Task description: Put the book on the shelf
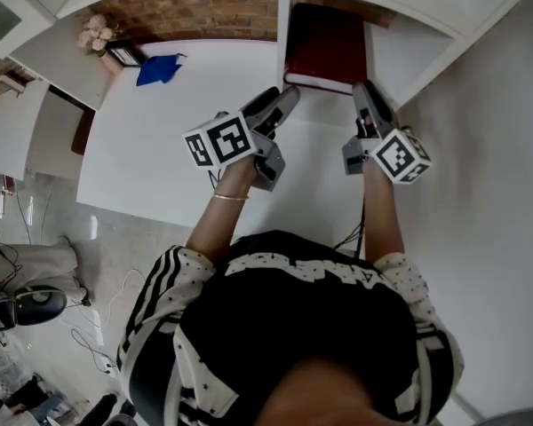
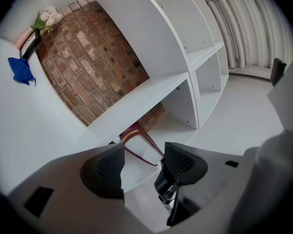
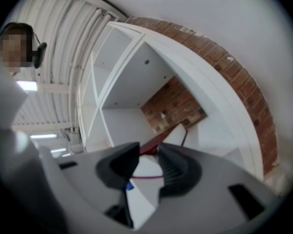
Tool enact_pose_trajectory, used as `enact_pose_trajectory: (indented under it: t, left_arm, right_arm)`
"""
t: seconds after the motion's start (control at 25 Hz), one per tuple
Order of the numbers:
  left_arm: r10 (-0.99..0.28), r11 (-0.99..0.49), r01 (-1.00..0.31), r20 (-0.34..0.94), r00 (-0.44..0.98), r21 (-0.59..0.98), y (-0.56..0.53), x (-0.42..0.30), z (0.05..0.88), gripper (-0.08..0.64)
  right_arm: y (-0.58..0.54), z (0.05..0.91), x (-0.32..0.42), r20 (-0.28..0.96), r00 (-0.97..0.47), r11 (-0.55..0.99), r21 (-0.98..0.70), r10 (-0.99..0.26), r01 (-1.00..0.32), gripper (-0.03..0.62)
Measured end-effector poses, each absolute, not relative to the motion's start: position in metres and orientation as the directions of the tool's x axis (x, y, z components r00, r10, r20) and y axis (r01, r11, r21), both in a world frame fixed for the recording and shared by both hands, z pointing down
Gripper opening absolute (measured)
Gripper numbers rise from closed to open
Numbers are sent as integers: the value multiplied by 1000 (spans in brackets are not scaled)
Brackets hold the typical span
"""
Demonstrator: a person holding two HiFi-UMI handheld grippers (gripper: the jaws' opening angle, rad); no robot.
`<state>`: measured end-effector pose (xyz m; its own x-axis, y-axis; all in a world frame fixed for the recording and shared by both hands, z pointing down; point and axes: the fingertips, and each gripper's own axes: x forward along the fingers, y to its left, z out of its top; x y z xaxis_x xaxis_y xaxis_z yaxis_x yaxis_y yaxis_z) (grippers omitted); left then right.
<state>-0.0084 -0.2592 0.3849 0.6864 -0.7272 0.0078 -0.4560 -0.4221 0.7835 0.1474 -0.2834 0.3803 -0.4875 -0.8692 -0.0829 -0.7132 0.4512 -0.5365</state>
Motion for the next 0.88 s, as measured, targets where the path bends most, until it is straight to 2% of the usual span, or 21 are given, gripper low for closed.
enact_pose_trajectory:
  t: [0.88]
  left_arm:
    - [-725, -442, -477, 11, 689, 759, -258, -8, 380, 262]
  right_arm:
    - [-299, 377, 149, -74, -493, 460, -497, -867, -736, 133]
